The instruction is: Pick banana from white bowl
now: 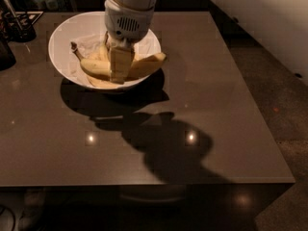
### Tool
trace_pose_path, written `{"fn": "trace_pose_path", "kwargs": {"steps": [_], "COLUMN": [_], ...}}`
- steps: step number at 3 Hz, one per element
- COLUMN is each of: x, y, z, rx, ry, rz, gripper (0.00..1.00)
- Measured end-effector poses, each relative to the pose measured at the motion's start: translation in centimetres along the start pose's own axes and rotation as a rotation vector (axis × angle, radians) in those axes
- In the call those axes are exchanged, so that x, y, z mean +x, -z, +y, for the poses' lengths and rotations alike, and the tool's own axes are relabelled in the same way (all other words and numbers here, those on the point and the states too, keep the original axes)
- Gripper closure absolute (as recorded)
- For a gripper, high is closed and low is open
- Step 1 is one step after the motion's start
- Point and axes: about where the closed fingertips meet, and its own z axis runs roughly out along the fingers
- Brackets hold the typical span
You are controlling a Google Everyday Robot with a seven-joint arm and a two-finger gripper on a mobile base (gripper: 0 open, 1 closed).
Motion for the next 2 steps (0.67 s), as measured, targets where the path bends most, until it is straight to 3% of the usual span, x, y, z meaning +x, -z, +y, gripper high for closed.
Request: {"fn": "trace_pose_path", "kwargs": {"steps": [1,2], "x": [1.63,2.07], "y": [0.02,-0.52], "z": [3.07,3.38], "rx": [-0.007,-0.015], "ry": [-0.054,-0.061], "rz": [-0.035,-0.029], "gripper": [1.00,1.00]}}
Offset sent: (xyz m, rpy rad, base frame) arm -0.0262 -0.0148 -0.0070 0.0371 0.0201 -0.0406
